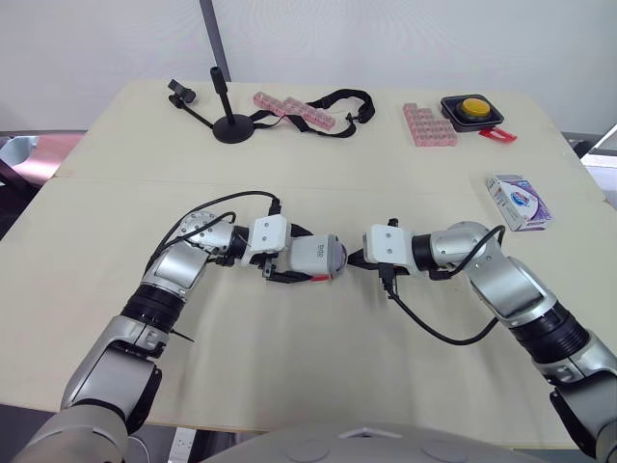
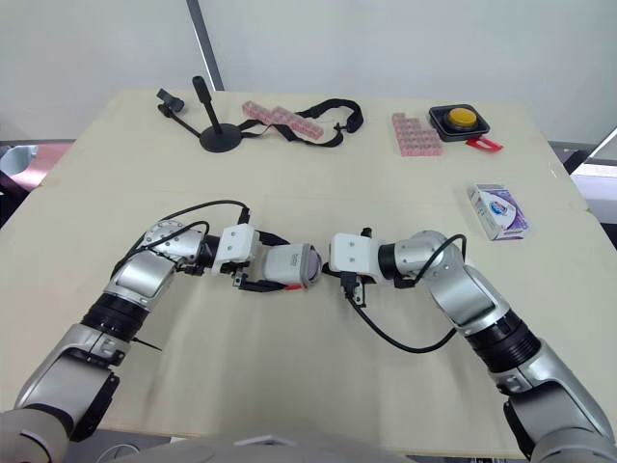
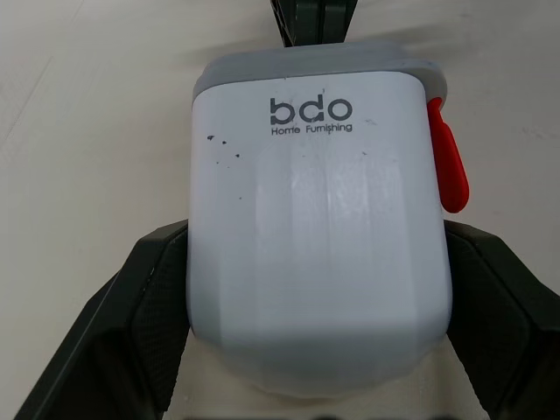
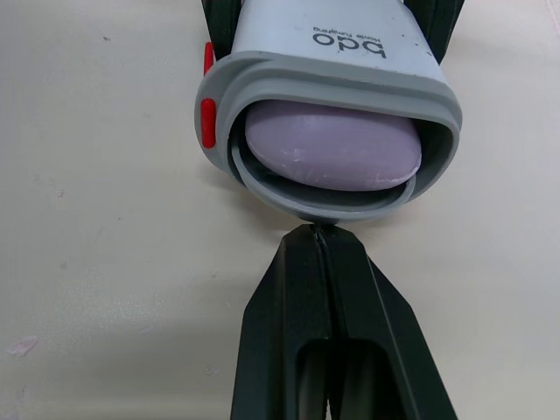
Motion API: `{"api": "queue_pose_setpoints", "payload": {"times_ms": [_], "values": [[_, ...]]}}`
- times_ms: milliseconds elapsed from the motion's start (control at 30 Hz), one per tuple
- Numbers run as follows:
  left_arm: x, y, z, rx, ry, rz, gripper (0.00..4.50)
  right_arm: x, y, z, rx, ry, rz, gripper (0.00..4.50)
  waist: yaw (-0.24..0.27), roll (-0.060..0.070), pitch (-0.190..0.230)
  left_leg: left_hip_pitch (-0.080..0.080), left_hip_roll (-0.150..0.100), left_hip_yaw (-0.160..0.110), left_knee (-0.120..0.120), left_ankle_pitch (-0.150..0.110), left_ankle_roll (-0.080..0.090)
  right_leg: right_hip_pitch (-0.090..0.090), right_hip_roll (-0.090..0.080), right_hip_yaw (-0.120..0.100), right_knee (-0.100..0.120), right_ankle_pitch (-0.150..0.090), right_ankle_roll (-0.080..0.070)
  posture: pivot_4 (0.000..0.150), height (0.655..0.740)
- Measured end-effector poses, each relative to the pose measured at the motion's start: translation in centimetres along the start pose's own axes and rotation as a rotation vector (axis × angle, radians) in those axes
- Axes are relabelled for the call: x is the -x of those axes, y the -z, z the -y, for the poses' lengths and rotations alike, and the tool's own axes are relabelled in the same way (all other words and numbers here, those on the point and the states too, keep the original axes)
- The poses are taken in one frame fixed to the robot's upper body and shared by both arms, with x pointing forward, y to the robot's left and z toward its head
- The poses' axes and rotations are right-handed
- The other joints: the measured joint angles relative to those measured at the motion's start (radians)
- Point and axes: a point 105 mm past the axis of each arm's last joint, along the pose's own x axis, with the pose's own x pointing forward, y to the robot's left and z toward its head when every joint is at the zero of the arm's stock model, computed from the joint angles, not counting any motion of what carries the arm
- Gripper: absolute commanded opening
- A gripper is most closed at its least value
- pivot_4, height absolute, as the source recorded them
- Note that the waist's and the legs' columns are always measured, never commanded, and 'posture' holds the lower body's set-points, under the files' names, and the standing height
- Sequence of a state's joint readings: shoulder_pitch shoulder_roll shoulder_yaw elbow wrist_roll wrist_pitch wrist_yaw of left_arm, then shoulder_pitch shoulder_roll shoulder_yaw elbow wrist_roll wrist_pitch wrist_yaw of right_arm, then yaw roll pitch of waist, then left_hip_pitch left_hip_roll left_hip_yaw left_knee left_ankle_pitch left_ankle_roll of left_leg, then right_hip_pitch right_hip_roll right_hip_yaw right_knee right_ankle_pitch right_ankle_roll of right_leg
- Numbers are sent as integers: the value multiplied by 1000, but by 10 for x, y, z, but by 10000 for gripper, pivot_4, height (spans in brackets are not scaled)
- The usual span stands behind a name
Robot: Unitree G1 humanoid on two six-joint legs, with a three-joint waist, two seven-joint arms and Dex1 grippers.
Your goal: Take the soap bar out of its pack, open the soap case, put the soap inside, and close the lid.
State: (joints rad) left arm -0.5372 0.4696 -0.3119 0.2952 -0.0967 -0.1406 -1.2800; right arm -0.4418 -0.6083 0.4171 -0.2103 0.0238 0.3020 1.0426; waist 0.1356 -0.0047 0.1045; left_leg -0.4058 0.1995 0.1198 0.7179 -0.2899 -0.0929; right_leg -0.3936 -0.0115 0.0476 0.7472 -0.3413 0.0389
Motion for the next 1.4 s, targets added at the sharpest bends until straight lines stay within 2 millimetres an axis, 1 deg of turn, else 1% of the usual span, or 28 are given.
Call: {"api": "queue_pose_setpoints", "payload": {"times_ms": [200,333,467,567,633,733,800,867,967,1067,1167,1200,1267,1333,1400], "values": [[0,0,0,0,-1,-1,34693,-2,0,-1,-1,-3,-2,233,0,0,0,0,0,0,0,0,0,0,0,0,0,0,0,1500,7143],[0,0,0,-2,-4,-1,34693,0,2,0,-2,2,-14,233,0,0,0,0,0,0,0,0,0,0,0,0,0,0,0,1500,7143],[1,0,-1,-2,-9,-2,34693,11,12,3,-48,39,-33,233,1,0,0,-1,0,0,0,0,0,0,0,0,0,0,0,1500,7143],[2,0,-1,-4,-16,-4,34693,22,26,-1,-126,59,-45,233,2,0,0,-2,0,0,0,0,0,0,0,0,-1,0,0,1500,7143],[4,1,1,-1,-31,-3,34693,34,37,-1,-199,96,-60,233,1,0,0,-3,0,0,0,0,0,0,0,0,-2,0,0,1500,7143],[6,2,1,0,-47,-2,34693,47,41,1,-322,150,-16,233,0,0,0,-3,0,0,-1,0,0,1,0,1,-2,0,0,1500,7143],[6,2,3,-7,-56,6,34693,54,37,0,-459,174,63,5478,0,0,0,-3,0,0,-1,0,0,1,0,1,-3,0,0,1500,7143],[5,1,6,-19,-67,20,34693,59,32,-3,-603,169,148,11694,1,0,0,-2,0,0,-1,0,0,1,0,0,-3,0,0,1500,7143],[5,-3,9,-56,-85,41,34693,66,22,-15,-804,105,234,22113,7,0,0,-1,0,-1,-1,0,0,1,2,-1,-4,0,0,1500,7143],[3,-10,10,-107,-121,71,34693,68,15,-28,-962,29,263,32165,13,0,0,-1,0,-1,-1,0,0,2,4,-1,-5,0,0,1500,7143],[0,-19,7,-187,-181,107,34693,64,12,-39,-1121,-23,264,41924,22,0,0,-1,0,-1,-1,0,0,2,4,0,-6,0,0,1500,7143],[-1,-22,6,-207,-194,114,34693,63,11,-41,-1154,-37,270,44503,25,1,0,-1,0,-1,-1,0,0,2,5,0,-6,0,0,1500,7143],[-2,-27,6,-259,-230,131,34693,57,6,-44,-1224,-62,291,44503,28,1,0,-1,0,0,-2,0,0,2,5,-1,-6,0,0,1500,7143],[-2,-33,5,-306,-256,144,34693,53,1,-43,-1258,-78,294,44503,36,1,0,1,0,-1,-2,0,0,2,5,-3,-6,0,0,1500,7143],[-1,-33,7,-339,-266,140,34693,52,-3,-38,-1273,-64,324,44503,39,1,0,1,0,0,-2,0,0,2,5,-3,-6,0,0,1500,7143]]}}
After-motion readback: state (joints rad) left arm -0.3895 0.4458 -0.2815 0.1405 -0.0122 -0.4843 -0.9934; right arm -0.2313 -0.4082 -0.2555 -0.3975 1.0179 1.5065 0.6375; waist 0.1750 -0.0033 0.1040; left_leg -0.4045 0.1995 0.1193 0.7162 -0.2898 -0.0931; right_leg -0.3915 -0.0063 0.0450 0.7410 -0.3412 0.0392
